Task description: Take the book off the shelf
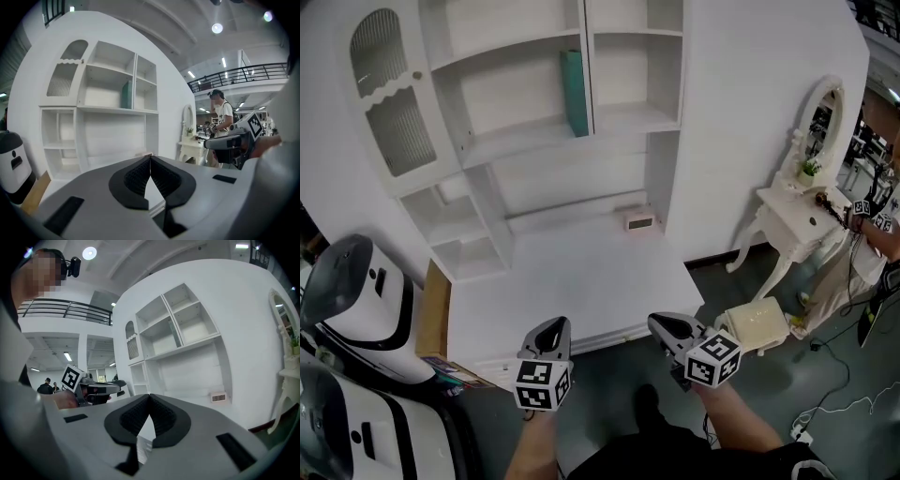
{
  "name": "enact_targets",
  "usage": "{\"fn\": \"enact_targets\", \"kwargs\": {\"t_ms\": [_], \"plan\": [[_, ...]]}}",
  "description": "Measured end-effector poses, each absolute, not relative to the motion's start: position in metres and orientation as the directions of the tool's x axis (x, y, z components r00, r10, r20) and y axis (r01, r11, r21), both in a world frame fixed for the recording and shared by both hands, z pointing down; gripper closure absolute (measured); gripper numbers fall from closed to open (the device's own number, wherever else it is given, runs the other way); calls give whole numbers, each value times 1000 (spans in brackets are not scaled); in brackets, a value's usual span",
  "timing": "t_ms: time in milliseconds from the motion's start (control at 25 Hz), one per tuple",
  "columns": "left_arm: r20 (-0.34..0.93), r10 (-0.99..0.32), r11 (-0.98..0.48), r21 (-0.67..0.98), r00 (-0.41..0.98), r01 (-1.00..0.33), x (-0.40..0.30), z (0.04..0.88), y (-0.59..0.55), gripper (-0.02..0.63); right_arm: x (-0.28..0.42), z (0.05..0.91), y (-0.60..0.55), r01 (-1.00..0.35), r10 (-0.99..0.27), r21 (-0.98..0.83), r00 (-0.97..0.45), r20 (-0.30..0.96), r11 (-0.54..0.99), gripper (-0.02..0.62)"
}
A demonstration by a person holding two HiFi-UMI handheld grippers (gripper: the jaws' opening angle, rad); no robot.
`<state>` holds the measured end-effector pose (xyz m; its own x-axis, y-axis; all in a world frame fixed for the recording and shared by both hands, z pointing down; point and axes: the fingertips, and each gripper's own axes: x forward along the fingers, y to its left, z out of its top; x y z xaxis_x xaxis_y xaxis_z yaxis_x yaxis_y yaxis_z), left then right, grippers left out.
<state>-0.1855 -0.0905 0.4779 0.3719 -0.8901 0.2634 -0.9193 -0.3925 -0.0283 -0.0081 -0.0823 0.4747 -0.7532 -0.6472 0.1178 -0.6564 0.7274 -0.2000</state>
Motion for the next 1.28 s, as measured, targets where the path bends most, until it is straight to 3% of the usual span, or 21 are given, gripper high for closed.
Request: {"fn": "enact_targets", "kwargs": {"t_ms": [320,640,880,1280], "plan": [[272,-894,-385,-63,355,-921,-159,455,-208,597,19,470,-201,-636,-635,-226,-768,88,738,581],[236,-925,-321,-65,298,-945,-141,422,-299,597,45,476,-278,-594,-573,-208,-805,155,777,581],[206,-925,-340,-78,318,-937,-139,404,-349,597,20,470,-315,-558,-539,-210,-830,147,803,581],[182,-907,-398,-80,379,-914,-173,394,-413,595,-22,452,-404,-638,-625,-222,-769,133,737,580]]}}
